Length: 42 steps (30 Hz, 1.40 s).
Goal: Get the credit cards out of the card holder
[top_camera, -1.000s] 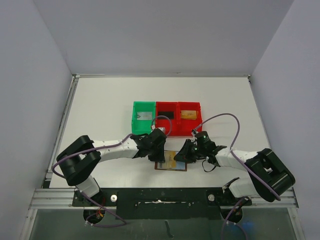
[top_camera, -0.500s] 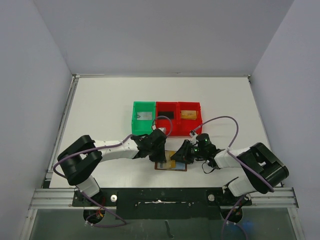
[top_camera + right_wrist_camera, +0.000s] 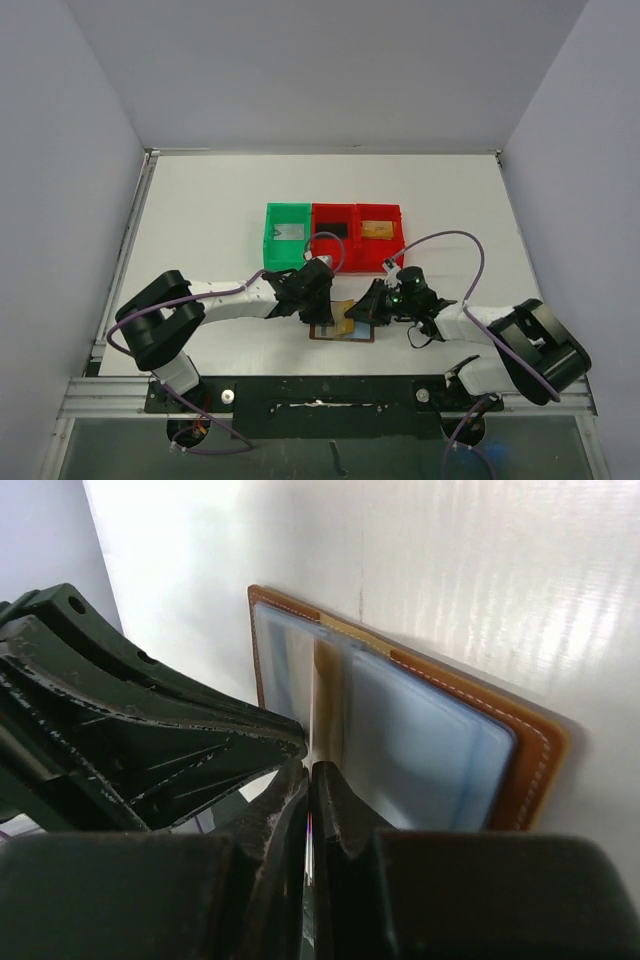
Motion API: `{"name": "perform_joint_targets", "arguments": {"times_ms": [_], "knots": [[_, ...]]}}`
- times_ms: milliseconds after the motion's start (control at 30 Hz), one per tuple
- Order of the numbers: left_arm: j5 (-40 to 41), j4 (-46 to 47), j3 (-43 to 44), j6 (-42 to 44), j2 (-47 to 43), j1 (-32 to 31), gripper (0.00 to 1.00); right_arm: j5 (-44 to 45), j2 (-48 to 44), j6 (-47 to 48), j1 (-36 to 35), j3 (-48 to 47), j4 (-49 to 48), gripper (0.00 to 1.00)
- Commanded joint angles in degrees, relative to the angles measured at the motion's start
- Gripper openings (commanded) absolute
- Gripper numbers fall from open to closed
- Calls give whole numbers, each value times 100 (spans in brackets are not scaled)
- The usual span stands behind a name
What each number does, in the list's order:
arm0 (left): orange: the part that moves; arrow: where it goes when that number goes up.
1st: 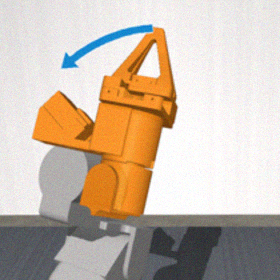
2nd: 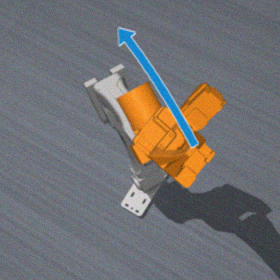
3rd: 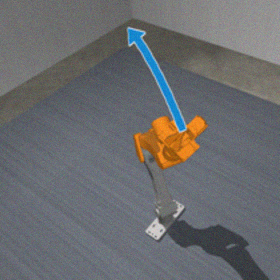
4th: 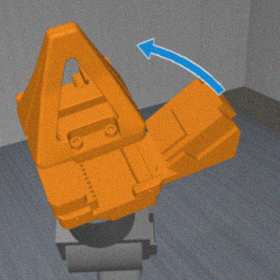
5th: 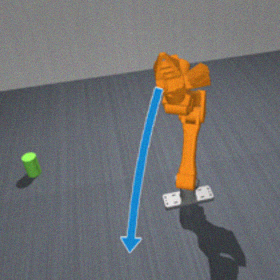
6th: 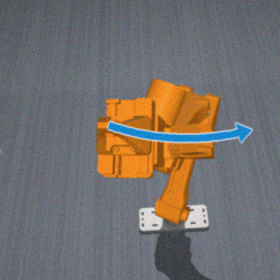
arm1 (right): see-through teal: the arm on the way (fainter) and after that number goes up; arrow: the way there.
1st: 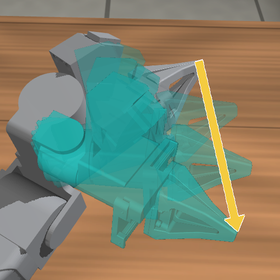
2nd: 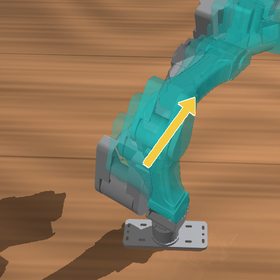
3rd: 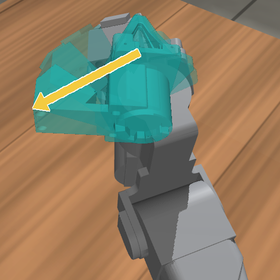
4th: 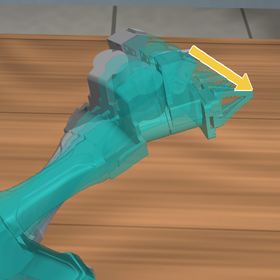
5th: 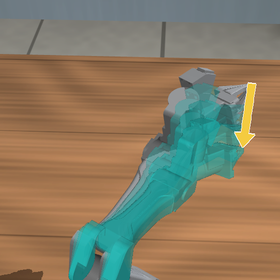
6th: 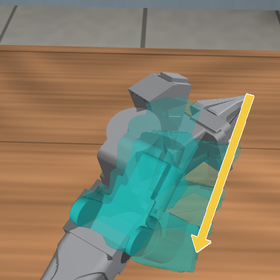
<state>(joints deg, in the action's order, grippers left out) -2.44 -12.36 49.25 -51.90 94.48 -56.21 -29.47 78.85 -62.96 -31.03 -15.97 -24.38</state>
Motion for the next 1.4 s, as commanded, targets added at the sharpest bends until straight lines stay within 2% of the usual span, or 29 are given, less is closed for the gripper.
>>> {"name": "perform_joint_targets", "arguments": {"times_ms": [0,233,533,767,867,1033,1133,1233,1367], "knots": [[242,-217,-119,37,78,-56,0,331,-678,445,186,-126,936,0],[399,-270,-10,44,-152,-57,3,570,-1578,922,355,-425,1920,0],[893,-309,-21,37,-1133,-42,30,1132,-2709,1658,369,-842,2420,0],[1717,-887,-167,62,-2350,150,45,1448,-3662,2471,323,-697,1884,0],[1802,-1244,-227,212,-2911,485,56,1574,-4137,3204,172,-632,1686,0],[1629,-1836,-319,577,-3658,1299,65,2106,-4553,4704,-235,-862,1950,0],[1369,-2133,-316,916,-3866,1866,70,2808,-4420,5337,-316,-1244,2526,0],[1066,-2378,-230,1298,-3715,2428,71,3246,-4123,5955,-319,-1590,2693,0],[1189,-2630,-7,1631,-3570,2886,72,4056,-3521,6531,-213,-1929,2792,0]]}}
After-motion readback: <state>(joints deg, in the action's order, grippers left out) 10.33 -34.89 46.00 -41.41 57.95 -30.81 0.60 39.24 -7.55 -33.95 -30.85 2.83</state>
